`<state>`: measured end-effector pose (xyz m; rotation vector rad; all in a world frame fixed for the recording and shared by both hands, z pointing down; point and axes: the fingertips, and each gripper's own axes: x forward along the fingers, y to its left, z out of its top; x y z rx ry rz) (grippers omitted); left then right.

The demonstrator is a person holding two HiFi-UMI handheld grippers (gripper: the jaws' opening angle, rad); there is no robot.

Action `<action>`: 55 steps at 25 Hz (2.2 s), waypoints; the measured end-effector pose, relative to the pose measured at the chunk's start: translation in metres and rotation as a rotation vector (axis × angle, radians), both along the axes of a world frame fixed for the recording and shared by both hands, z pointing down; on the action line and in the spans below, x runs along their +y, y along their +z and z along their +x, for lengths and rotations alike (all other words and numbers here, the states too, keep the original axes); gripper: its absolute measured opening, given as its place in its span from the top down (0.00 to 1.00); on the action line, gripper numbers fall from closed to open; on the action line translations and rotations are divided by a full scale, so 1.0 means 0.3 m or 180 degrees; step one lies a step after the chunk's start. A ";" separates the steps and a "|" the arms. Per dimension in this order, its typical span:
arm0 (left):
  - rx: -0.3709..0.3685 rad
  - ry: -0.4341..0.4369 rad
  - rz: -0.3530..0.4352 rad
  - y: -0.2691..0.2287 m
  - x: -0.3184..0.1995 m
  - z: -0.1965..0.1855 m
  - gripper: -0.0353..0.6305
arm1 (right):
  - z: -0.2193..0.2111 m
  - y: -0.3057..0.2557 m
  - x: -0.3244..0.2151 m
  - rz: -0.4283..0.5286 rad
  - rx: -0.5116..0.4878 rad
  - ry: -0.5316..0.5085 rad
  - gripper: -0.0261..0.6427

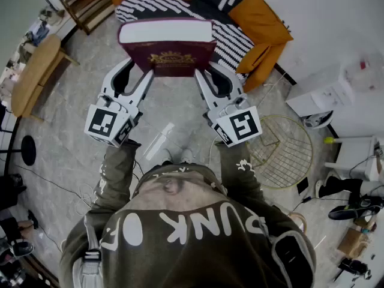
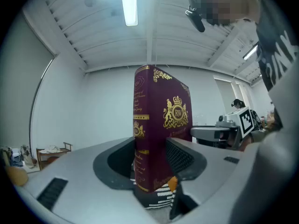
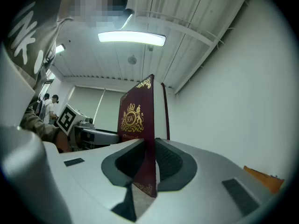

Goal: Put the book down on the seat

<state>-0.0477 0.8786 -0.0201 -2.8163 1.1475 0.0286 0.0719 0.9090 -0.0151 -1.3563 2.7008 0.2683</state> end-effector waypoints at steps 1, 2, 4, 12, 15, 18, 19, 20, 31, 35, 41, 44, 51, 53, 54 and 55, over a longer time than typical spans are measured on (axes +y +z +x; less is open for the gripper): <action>-0.0019 0.0004 0.0008 0.006 -0.004 0.001 0.66 | 0.001 0.004 -0.005 -0.0001 0.0001 -0.0002 0.84; -0.0034 0.0006 0.0016 0.011 -0.008 0.002 0.66 | 0.002 0.007 -0.009 -0.0002 0.0002 -0.0004 0.84; -0.0049 0.0006 0.0025 0.021 -0.014 0.002 0.66 | 0.005 0.014 -0.015 -0.0004 0.0003 -0.0008 0.84; -0.0050 -0.0012 -0.0003 0.030 -0.031 0.024 0.66 | 0.025 0.028 -0.031 -0.0020 -0.0015 -0.0012 0.84; -0.0055 -0.0022 0.0001 0.032 -0.039 0.030 0.66 | 0.031 0.029 -0.039 -0.0017 -0.0016 -0.0015 0.84; -0.0060 -0.0042 -0.0004 0.030 -0.049 0.041 0.66 | 0.042 0.032 -0.052 -0.0008 -0.0028 -0.0024 0.84; -0.0071 -0.0046 0.0001 0.032 -0.053 0.047 0.66 | 0.048 0.035 -0.057 -0.0008 -0.0034 -0.0030 0.84; -0.0085 -0.0047 0.0004 0.035 -0.056 0.055 0.66 | 0.057 0.037 -0.060 -0.0014 -0.0036 -0.0035 0.84; -0.0140 -0.0112 -0.0056 0.067 -0.109 0.109 0.66 | 0.113 0.063 -0.120 -0.0058 -0.0080 -0.0115 0.84; -0.0144 -0.0091 -0.0081 0.086 -0.183 0.114 0.66 | 0.118 0.080 -0.190 -0.0067 -0.0046 -0.0125 0.84; -0.0114 -0.0029 -0.0116 0.119 -0.373 0.070 0.66 | 0.072 0.112 -0.377 -0.0143 0.0034 -0.0137 0.83; -0.0107 0.0000 -0.0122 0.130 -0.498 0.031 0.66 | 0.034 0.116 -0.502 -0.0167 0.0069 -0.0110 0.83; -0.0036 0.0019 -0.0144 0.115 -0.767 -0.076 0.66 | -0.075 0.092 -0.770 -0.0219 0.0143 -0.0092 0.83; -0.0003 0.0022 -0.0163 0.116 -0.821 -0.096 0.66 | -0.096 0.092 -0.825 -0.0225 0.0157 -0.0087 0.83; 0.0010 0.0027 -0.0174 0.116 -0.846 -0.105 0.66 | -0.105 0.092 -0.849 -0.0227 0.0162 -0.0080 0.83; 0.0015 0.0034 -0.0179 0.115 -0.871 -0.114 0.66 | -0.115 0.092 -0.873 -0.0230 0.0167 -0.0072 0.83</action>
